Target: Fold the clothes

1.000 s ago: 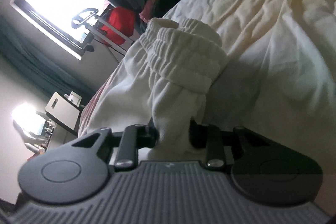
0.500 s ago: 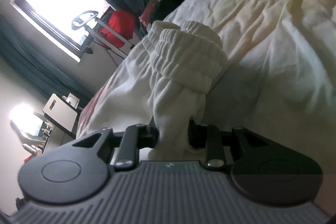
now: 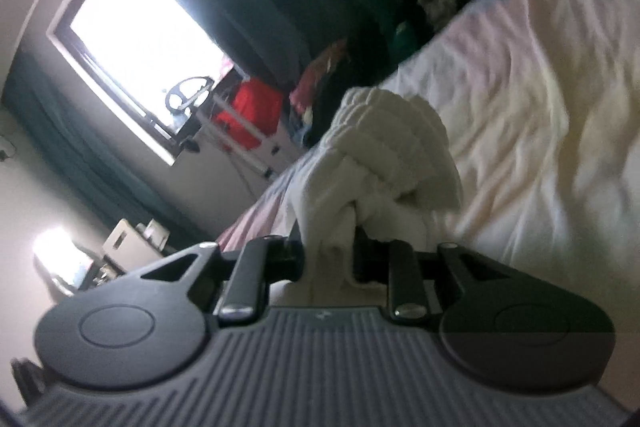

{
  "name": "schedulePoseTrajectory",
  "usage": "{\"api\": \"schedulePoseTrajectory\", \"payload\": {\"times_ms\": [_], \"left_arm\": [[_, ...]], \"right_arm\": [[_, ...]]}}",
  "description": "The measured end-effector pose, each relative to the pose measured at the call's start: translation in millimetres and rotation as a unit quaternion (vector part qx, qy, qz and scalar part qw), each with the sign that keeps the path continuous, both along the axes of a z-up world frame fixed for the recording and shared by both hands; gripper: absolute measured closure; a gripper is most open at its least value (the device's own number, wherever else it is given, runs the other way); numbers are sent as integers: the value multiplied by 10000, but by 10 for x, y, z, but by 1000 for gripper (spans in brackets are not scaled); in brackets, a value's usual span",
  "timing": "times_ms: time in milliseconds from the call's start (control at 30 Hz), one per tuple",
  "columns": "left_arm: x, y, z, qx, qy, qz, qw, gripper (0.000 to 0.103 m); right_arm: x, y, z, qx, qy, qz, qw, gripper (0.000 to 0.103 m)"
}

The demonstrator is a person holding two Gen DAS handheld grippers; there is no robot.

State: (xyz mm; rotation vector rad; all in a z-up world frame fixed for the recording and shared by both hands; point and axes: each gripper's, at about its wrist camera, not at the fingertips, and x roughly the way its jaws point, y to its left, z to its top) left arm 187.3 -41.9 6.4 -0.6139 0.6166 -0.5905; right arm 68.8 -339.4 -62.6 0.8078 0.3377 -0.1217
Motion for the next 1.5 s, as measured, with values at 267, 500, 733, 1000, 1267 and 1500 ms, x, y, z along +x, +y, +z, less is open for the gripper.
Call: {"api": "schedulePoseTrajectory", "payload": {"times_ms": [267,500,733,1000,1267,1500], "left_arm": [[1185,-1762,432,206,-230,-406,9987,81],[1915,-3066,232,129,-865,-706,9937,81],[2072,-3489,-840,634,-888,-1457,9833,81],[1860,-2966,-1528,1035,-804,-1768,9755,83],[1515,-2900,-1109,1909,-1219,-1843,9564,78],[773,-2619,-141,1871,-1588,-1817,9522,62]], "right_arm": [[602,-1303,516,-272,-159,-803,9963,80],[1148,-2348,636,-604,-421,-1511,9858,81],[1207,-2687,-346,-837,-98,-1863,9789,81],[713,-2243,-1296,-251,439,-1986,9788,80],[598,-2103,-1101,-94,1321,-2060,9696,75],[302,-1791,-350,-570,1883,-1711,9654,75]]}}
